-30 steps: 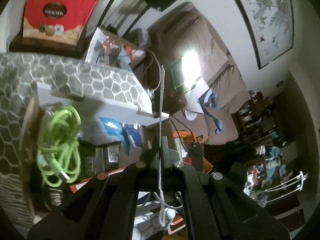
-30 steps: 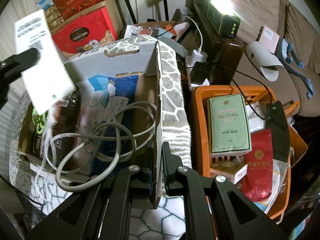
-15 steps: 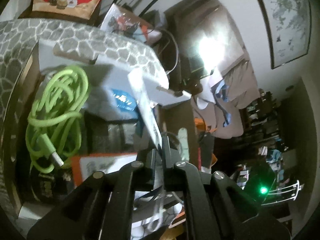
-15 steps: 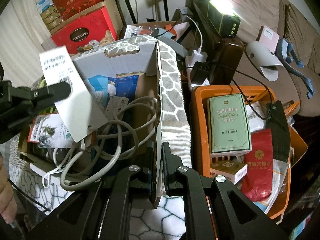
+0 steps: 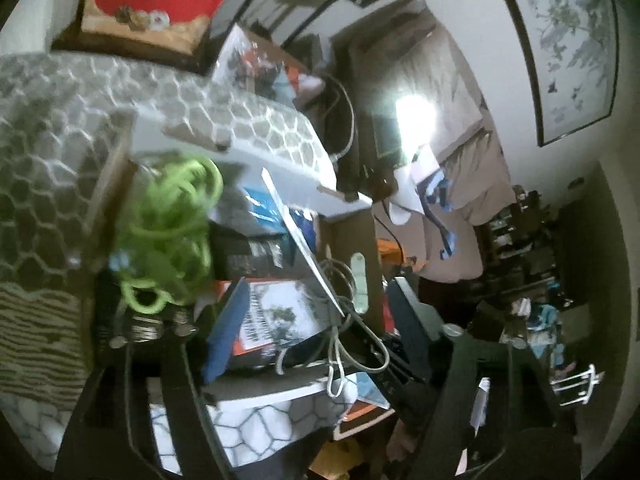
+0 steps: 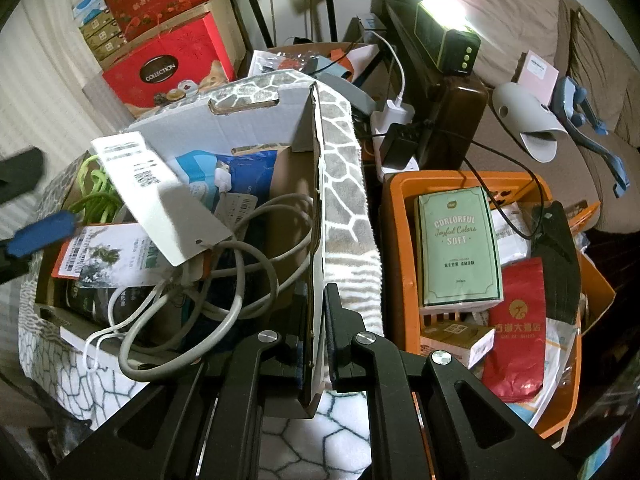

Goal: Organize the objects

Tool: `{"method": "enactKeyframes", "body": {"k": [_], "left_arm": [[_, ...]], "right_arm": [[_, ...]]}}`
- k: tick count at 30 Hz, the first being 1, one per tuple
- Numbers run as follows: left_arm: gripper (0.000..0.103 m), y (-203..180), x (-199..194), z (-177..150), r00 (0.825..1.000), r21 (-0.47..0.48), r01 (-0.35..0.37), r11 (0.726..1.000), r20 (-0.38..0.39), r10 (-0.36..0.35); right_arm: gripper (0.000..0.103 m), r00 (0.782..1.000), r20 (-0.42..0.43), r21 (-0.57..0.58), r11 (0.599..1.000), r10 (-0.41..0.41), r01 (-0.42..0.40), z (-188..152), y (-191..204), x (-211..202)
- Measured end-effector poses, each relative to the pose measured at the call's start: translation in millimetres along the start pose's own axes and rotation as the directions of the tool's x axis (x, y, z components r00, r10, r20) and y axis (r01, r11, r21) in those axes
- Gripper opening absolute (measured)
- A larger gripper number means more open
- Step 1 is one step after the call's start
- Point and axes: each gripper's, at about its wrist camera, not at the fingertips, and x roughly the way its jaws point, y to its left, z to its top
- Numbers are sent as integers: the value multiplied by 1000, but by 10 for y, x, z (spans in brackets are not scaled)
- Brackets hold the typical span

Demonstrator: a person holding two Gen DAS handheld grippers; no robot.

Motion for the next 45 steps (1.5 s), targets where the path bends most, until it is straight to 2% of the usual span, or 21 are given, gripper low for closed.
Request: {"method": "enactKeyframes", "body": {"k": [7,11,17,24,26,27,29,33,35,37,39,43,45], "left_arm": [[91,-1,-442,53,991,70,-91,993,107,83],[95,31,-683,29,977,125,-164,978,157,144],[98,123,-994,-62,936,191,-304,934,243,255],[101,298,-1252,-208,897,197,-391,899,300,324],[102,341,-1311,-263,883,200,-418,886,321,344],[102,364,-1333,-287,876,196,-430,881,328,354],[103,410,-1364,-337,869,194,-443,875,333,366],[103,484,-1448,-458,843,178,-482,858,363,398],[103,510,-1487,-518,832,176,-497,849,373,410],[103,526,-1511,-559,824,172,-510,843,379,421],[103,540,-1536,-600,814,163,-523,837,389,432],[103,567,-1567,-665,810,156,-525,837,393,435],[103,574,-1573,-699,803,153,-536,830,397,445]], "right_arm": [[7,1000,0,1,1000,0,0,-2,2,-1],[7,1000,0,2,1000,2,-2,-1,1,1],[10,1000,6,2,1000,4,-4,1,9,-17],[13,999,28,2,1000,-22,21,-8,41,-112],[30,999,35,6,1000,-27,27,-16,42,-176],[34,999,42,4,1000,-31,30,-20,45,-209],[50,996,69,1,998,-56,56,-29,72,-306],[59,990,119,-18,996,-80,83,-60,173,-513],[74,985,154,-20,997,-76,80,-74,245,-635],[81,981,188,-32,998,-54,61,-94,349,-766],[82,977,209,-45,998,-43,54,-106,457,-857],[87,968,251,-71,997,6,12,-152,704,-1034],[90,965,262,-81,997,21,0,-180,808,-1079]]}}
